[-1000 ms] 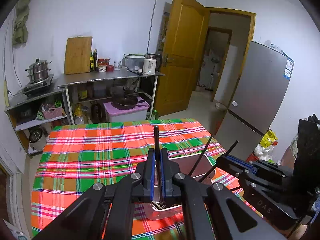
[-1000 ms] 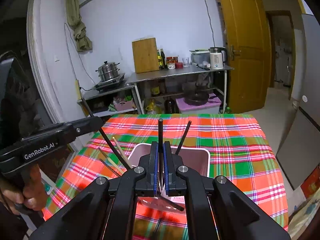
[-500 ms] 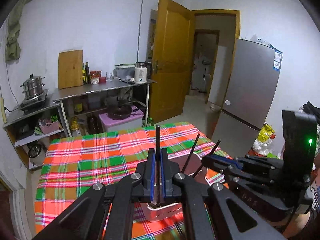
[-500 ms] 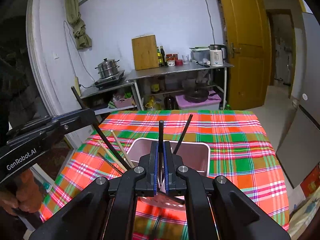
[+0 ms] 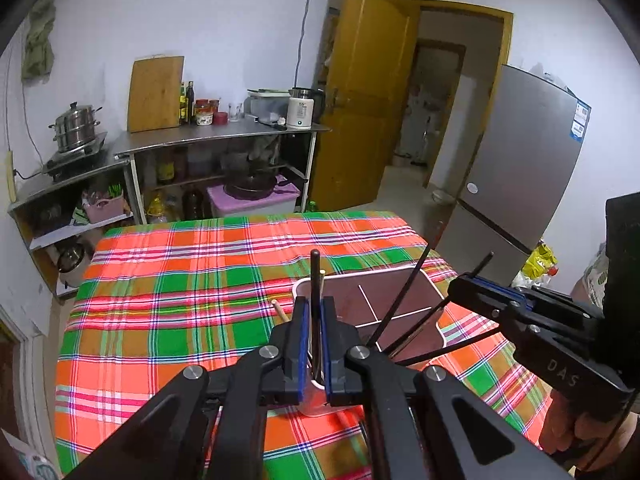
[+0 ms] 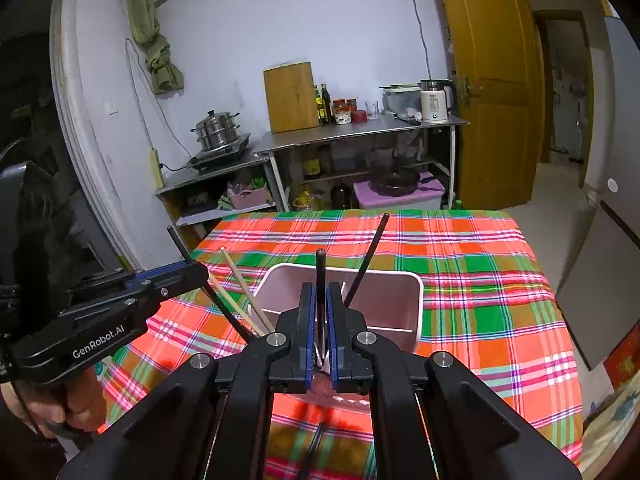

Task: Organize utensils
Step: 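Lower the chopsticks into the basket and open both tools, then withdraw both open tools from the basket toward the remaining chopsticks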

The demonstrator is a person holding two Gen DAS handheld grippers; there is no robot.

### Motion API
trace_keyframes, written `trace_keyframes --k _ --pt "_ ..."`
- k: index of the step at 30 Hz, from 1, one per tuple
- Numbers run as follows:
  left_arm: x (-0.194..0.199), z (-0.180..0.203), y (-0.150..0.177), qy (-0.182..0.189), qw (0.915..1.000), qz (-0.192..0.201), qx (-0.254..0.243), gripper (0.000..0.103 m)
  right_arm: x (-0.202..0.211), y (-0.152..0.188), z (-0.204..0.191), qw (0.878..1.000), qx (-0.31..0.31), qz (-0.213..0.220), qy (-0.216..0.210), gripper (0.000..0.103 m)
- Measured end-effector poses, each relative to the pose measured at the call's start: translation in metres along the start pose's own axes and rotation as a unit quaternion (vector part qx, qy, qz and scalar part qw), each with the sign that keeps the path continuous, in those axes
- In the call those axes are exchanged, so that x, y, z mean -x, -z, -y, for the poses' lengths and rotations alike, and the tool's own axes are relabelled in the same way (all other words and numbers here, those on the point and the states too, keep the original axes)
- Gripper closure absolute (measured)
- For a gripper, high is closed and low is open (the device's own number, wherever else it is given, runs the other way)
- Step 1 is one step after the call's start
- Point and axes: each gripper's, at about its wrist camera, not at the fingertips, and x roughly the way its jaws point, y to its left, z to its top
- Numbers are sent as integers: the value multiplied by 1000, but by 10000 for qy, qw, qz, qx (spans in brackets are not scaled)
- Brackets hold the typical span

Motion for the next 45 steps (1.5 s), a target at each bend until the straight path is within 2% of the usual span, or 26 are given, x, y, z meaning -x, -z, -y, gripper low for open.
trace_keyframes --k 4,13,22,33,45 --pt "6 -1 -2 -29 10000 69 12 97 3 0 -2 10000 28 64 -2 93" --pt "36 0 0 -34 9994 341 71 97 32 2 -3 9996 42 285 -3 93" --pt "68 -1 29 -85 9989 439 157 97 68 23 7 9988 -131 465 55 93" --pt "75 2 88 -91 9997 105 193 96 94 70 14 9988 -343 323 123 93" --pt "67 16 142 3 9994 -289 188 96 90 127 7 9992 -321 -223 74 92"
